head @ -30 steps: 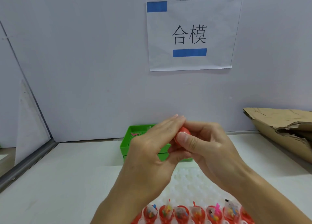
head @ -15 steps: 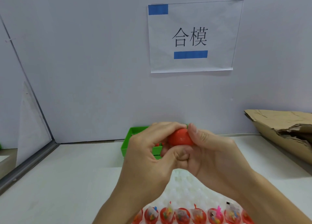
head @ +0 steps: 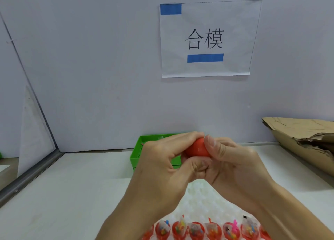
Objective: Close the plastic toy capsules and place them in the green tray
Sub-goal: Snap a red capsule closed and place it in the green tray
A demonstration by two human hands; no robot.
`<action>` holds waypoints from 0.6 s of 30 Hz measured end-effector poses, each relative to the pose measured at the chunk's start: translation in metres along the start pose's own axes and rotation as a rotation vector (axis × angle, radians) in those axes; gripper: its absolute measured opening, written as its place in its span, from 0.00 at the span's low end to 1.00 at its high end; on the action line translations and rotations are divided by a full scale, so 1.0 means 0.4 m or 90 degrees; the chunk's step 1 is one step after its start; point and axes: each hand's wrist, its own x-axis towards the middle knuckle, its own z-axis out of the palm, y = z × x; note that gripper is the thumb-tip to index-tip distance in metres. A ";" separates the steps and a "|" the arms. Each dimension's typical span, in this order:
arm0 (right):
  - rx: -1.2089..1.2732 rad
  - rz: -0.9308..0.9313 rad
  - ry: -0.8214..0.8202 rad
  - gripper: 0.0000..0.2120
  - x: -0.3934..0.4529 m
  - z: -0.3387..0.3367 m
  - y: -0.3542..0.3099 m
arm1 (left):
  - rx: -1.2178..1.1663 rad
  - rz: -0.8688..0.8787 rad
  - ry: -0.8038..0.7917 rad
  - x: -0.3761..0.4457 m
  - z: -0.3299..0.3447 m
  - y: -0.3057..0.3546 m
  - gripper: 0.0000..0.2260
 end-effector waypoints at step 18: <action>0.210 0.125 -0.058 0.29 0.000 -0.016 -0.001 | -0.096 -0.149 0.046 0.000 0.005 -0.001 0.14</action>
